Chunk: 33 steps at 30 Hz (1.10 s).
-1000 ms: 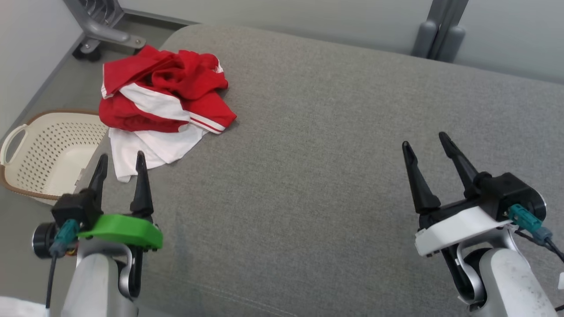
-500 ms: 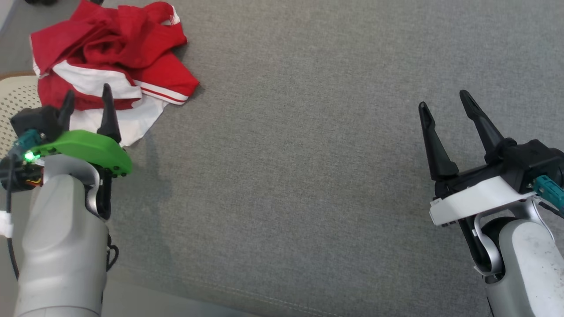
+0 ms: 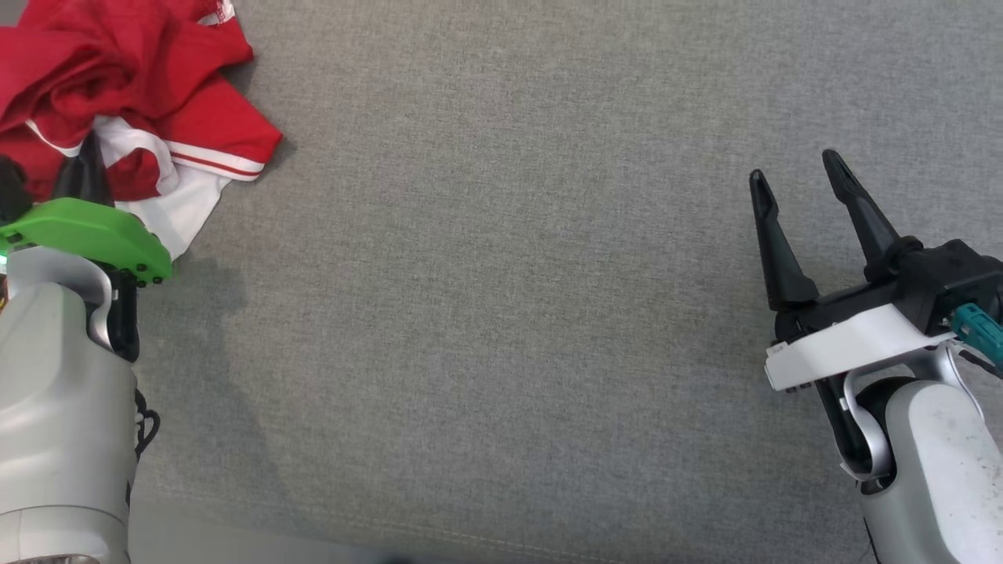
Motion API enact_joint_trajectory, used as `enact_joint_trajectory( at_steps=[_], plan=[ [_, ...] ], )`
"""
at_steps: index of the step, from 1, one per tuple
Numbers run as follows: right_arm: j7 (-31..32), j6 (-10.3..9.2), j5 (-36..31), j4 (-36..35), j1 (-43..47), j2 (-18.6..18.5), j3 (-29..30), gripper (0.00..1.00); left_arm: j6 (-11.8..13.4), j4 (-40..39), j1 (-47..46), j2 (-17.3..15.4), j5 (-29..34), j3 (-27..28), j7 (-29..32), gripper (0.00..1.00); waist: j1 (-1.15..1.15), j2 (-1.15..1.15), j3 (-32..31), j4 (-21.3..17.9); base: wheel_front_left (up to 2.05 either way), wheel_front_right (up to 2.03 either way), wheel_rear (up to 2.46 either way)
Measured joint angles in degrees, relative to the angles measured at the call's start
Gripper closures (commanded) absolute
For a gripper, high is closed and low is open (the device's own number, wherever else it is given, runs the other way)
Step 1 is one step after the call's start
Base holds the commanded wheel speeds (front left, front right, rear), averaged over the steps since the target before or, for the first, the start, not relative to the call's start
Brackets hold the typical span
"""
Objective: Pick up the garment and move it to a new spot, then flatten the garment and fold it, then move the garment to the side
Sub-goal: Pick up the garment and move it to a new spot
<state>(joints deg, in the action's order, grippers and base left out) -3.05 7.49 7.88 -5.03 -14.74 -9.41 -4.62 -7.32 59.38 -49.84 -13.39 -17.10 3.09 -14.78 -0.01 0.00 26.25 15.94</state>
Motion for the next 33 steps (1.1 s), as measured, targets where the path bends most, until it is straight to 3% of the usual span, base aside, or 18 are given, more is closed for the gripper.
enact_joint_trajectory(
  at_steps=[17, 26, 33],
  plan=[
    [-3.2, 0.00, 0.3, 4.8, 4.8, 3.0, -1.7, 0.00, 2.8, -26.7, 19.7, -0.6, 3.4, 3.7, -0.2, 1.00, 0.00, 0.00, -13.2, -1.2, 0.00, 0.00, 0.00],
    [-3.6, 0.00, 0.6, 5.6, 7.1, 4.1, -3.5, 0.00, 3.7, -41.2, 28.8, 0.8, 4.1, 1.4, 3.3, 1.00, 0.01, 0.00, -20.3, -2.9, 0.00, 0.00, 0.00],
    [-3.6, 0.00, 0.7, 5.3, 7.1, 4.3, -4.2, 0.00, 3.2, -50.3, 32.6, 4.2, 4.5, -4.1, 7.7, 1.00, 0.01, 0.00, -21.9, -7.4, 0.00, 0.00, 0.00]
  ],
)
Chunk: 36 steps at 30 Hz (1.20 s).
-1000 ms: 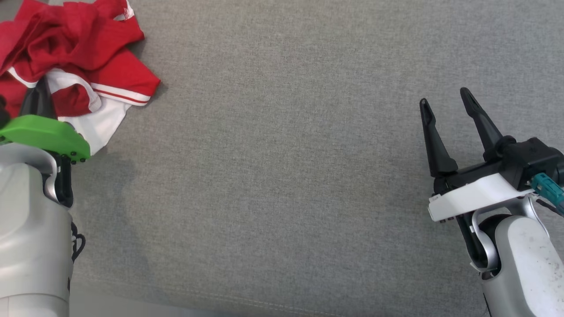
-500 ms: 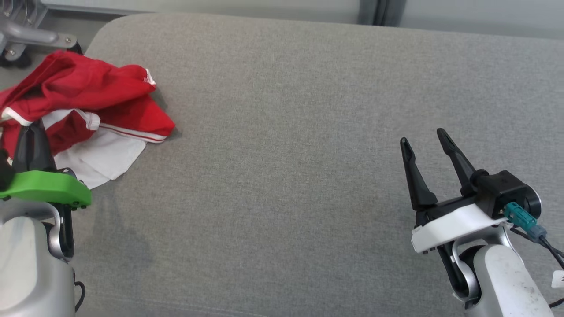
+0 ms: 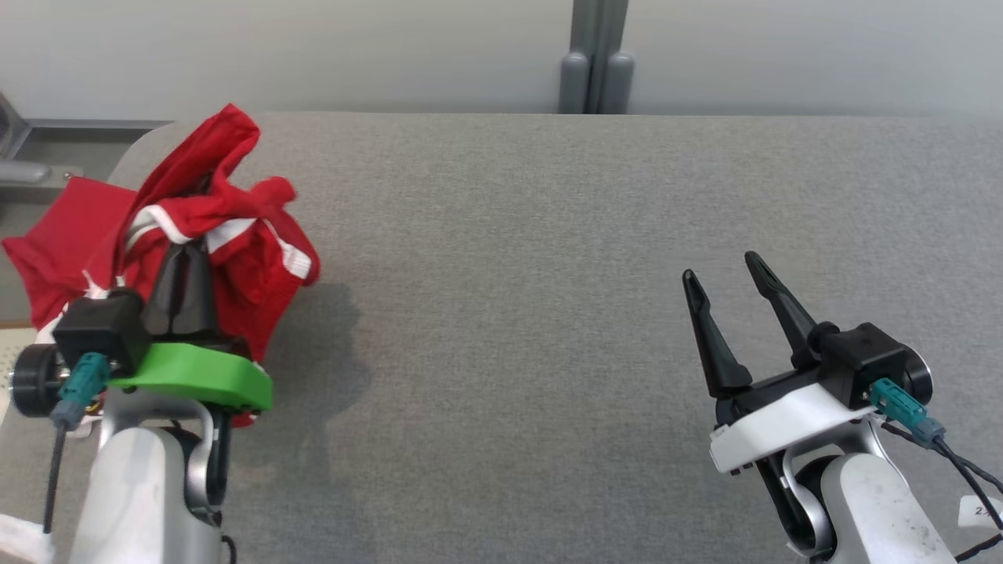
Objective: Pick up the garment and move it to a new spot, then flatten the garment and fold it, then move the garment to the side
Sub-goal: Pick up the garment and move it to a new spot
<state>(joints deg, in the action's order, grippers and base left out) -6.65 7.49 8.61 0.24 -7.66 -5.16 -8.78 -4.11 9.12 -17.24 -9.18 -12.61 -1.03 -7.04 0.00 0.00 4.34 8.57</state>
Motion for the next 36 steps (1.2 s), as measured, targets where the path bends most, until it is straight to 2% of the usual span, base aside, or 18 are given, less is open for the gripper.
enact_joint_trajectory(
  at_steps=[8, 17, 18, 19, 20, 24, 28, 33, 36],
  plan=[
    [-1.0, 0.02, 0.6, 0.4, -0.9, 0.5, 0.6, 0.00, -2.0, 1.2, -2.0, 3.9, 0.2, -10.3, 1.7, 1.00, 0.00, 0.00, 1.4, -8.0, 0.00, 0.00, 0.00],
    [-3.1, 0.02, 1.7, 2.4, -1.1, 1.3, 1.6, 0.00, -3.2, 11.1, -6.1, 6.0, -0.7, -27.4, 2.7, 1.00, 0.00, 0.00, 5.3, -18.2, 0.00, 0.00, 0.00],
    [-3.4, 0.02, 1.9, 2.5, -1.2, 1.4, 1.7, 0.00, -3.2, 12.3, -6.3, 6.1, -1.1, -29.1, 2.3, 0.95, 0.00, 0.00, 5.8, -19.2, 0.00, 0.00, 0.00],
    [-3.6, 0.01, 1.9, 2.7, -1.3, 1.5, 1.7, 0.00, -3.2, 13.5, -6.7, 6.2, -1.3, -30.3, 1.9, 0.54, 0.00, 0.00, 6.4, -20.1, 0.00, 0.00, 0.00],
    [-3.7, 0.02, 1.9, 2.9, -1.5, 1.6, 1.7, 0.00, -3.3, 14.2, -7.0, 6.2, -1.5, -31.2, 1.4, 0.00, 0.00, 0.00, 6.8, -20.8, 0.00, 0.00, 0.00],
    [-4.4, 0.01, 2.3, 3.5, -2.0, 1.8, 2.3, 0.00, -3.3, 16.6, -8.3, 6.3, -2.3, -34.5, -1.8, 0.00, 0.00, 0.00, 9.3, -22.6, 0.00, 0.00, 0.00],
    [-4.6, 0.02, 2.2, 4.1, -2.0, 2.0, 2.4, 0.00, -3.3, 17.2, -9.4, 6.3, -2.7, -35.0, -5.0, 0.00, 0.00, 0.00, 10.5, -22.3, 0.00, 0.00, 0.00],
    [-4.5, 0.02, 1.7, 4.4, -1.9, 2.1, 2.4, 0.00, -1.2, 14.5, -8.8, 6.0, -3.8, -32.8, -7.2, 0.00, 0.00, 0.00, 10.3, -20.2, 0.00, 0.00, 0.00],
    [-4.1, 0.02, 1.3, 4.2, -1.5, 2.1, 2.8, 0.00, 0.7, 12.0, -6.9, 4.7, -4.6, -30.0, -7.7, 0.00, 0.00, 0.00, 9.6, -18.5, 0.00, 0.00, 0.00]
  ],
)
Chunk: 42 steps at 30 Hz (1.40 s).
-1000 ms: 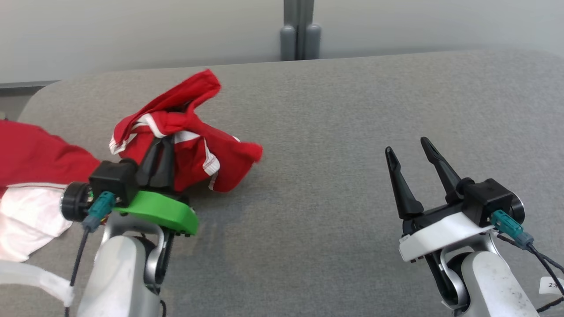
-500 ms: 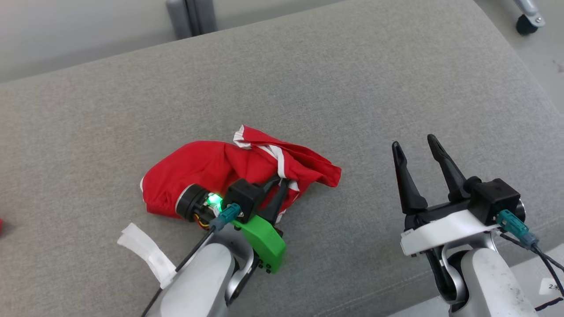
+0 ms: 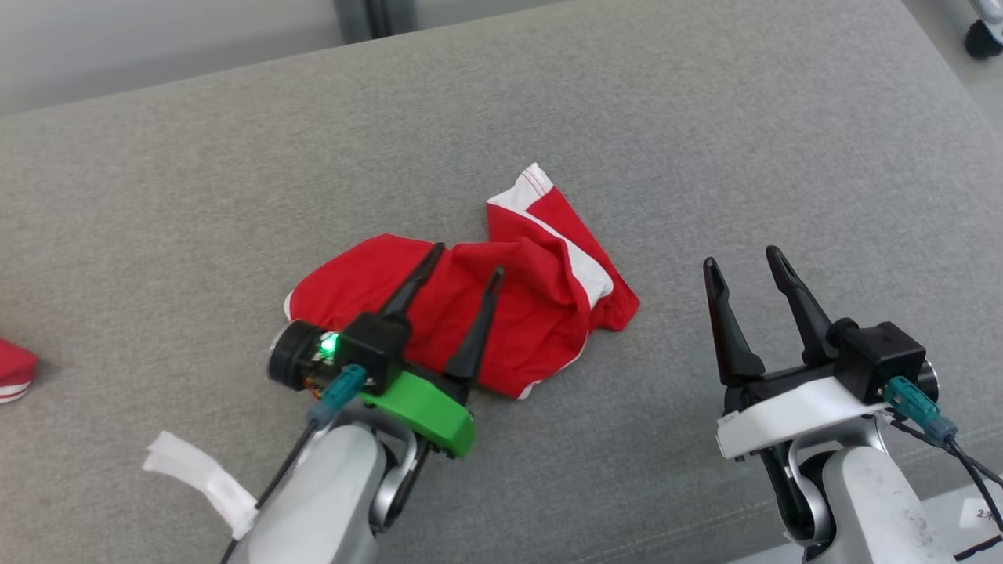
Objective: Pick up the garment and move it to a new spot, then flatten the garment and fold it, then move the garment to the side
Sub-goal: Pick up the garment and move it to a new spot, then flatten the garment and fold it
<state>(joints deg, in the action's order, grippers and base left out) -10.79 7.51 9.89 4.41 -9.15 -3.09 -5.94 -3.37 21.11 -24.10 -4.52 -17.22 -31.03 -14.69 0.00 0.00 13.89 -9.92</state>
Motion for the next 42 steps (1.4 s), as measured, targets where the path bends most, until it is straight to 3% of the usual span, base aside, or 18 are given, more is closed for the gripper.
enact_joint_trajectory(
  at_steps=[7, 13, 27, 42],
  plan=[
    [1.5, 0.00, -0.6, -1.2, 2.0, -0.1, 0.8, 0.00, 5.5, -5.0, 5.3, -4.2, -2.8, 9.0, -0.3, 0.00, 0.00, 0.00, -3.2, 5.5, 0.00, 0.00, 0.00],
    [2.5, 0.00, -0.8, -1.8, 4.0, -0.1, 1.4, 0.00, 7.7, -7.2, 10.8, -7.3, -4.0, 14.8, -0.3, 0.00, 0.00, 0.00, -6.9, 9.0, 0.00, 0.00, 0.00],
    [4.8, 0.00, -1.2, -3.9, 10.2, 0.0, 2.7, 0.00, 7.9, -8.5, 18.3, -8.9, -4.8, 16.1, -0.3, 0.00, 0.00, 0.00, -14.1, 11.8, 0.00, 0.00, 0.00],
    [6.3, 0.00, -1.5, -6.0, 11.4, 0.1, 3.5, 0.00, 7.9, -8.2, 19.9, -9.3, -5.9, 15.6, -0.3, 0.00, 0.00, 0.00, -14.8, 11.6, 0.00, 0.00, 0.00]
  ],
)
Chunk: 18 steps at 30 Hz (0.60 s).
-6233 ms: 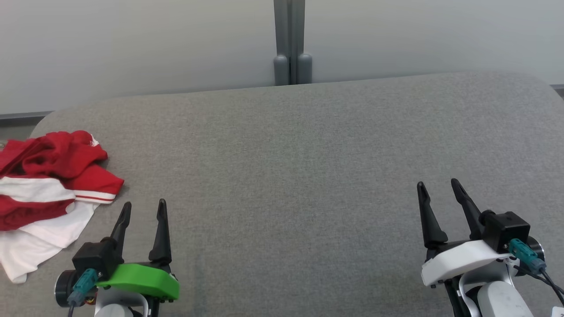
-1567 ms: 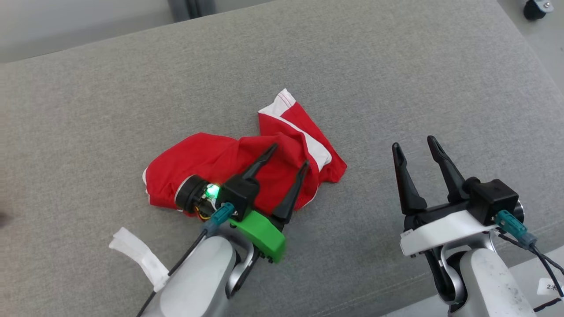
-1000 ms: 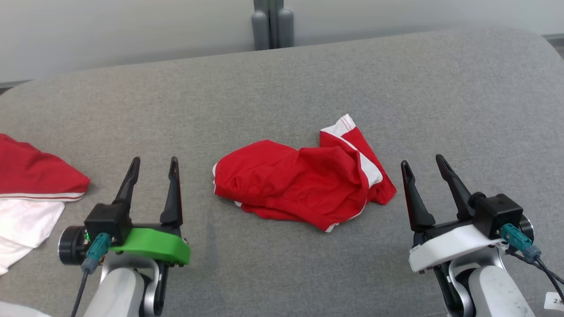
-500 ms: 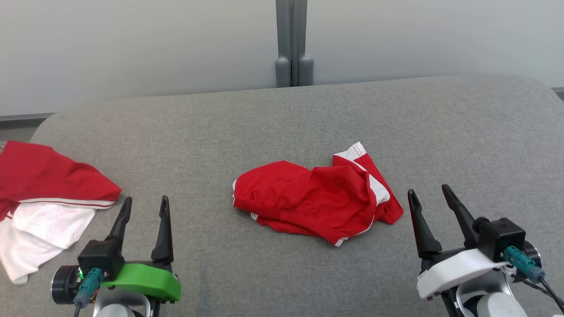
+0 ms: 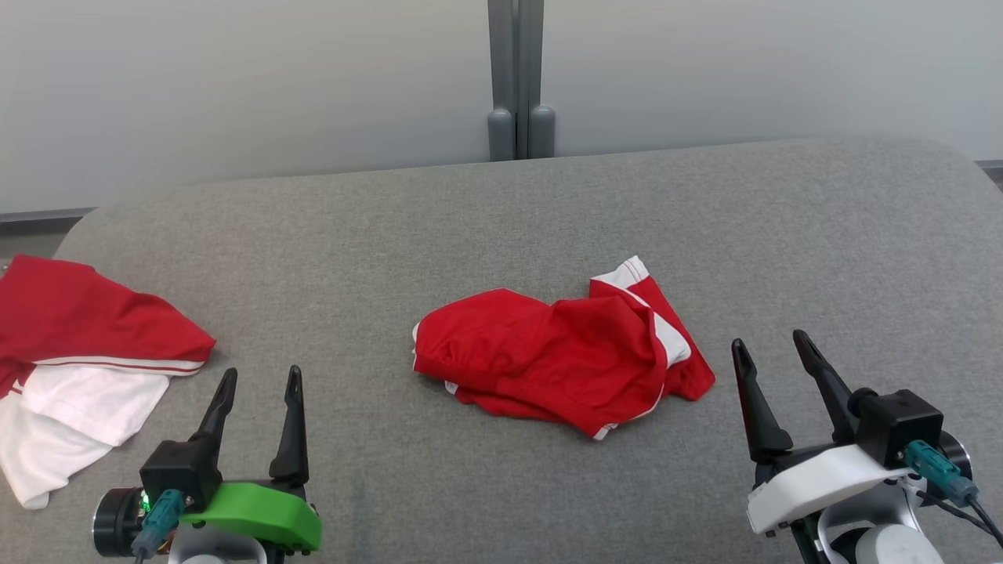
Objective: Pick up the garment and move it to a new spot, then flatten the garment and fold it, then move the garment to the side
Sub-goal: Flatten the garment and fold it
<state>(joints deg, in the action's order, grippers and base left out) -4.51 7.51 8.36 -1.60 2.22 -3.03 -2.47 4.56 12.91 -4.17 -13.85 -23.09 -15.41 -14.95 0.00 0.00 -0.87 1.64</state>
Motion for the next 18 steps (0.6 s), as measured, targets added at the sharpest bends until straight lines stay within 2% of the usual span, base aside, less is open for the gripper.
enact_joint_trajectory(
  at_steps=[11, 14, 18],
  plan=[
    [0.1, 0.00, -0.1, -0.5, -0.2, 0.0, 0.0, 0.00, 0.6, -1.2, -0.7, -0.4, 0.8, -1.4, 0.6, 0.00, 0.00, 0.00, 0.8, 0.0, 0.00, 0.00, 0.00],
    [0.1, 0.00, -0.2, -1.0, -0.7, 0.0, 0.3, 0.00, 0.6, -3.1, -3.1, 0.1, 2.2, -3.3, 1.6, 0.00, 0.00, 0.00, 2.1, 0.0, 0.00, 0.00, 0.00],
    [0.1, 0.00, -0.5, -1.8, -2.8, 0.0, 0.1, 0.00, -0.6, -4.7, -7.6, 1.6, 3.8, -6.9, 3.6, 0.00, 0.00, 0.00, 4.8, -0.3, 0.00, 0.00, 0.00]
  ],
)
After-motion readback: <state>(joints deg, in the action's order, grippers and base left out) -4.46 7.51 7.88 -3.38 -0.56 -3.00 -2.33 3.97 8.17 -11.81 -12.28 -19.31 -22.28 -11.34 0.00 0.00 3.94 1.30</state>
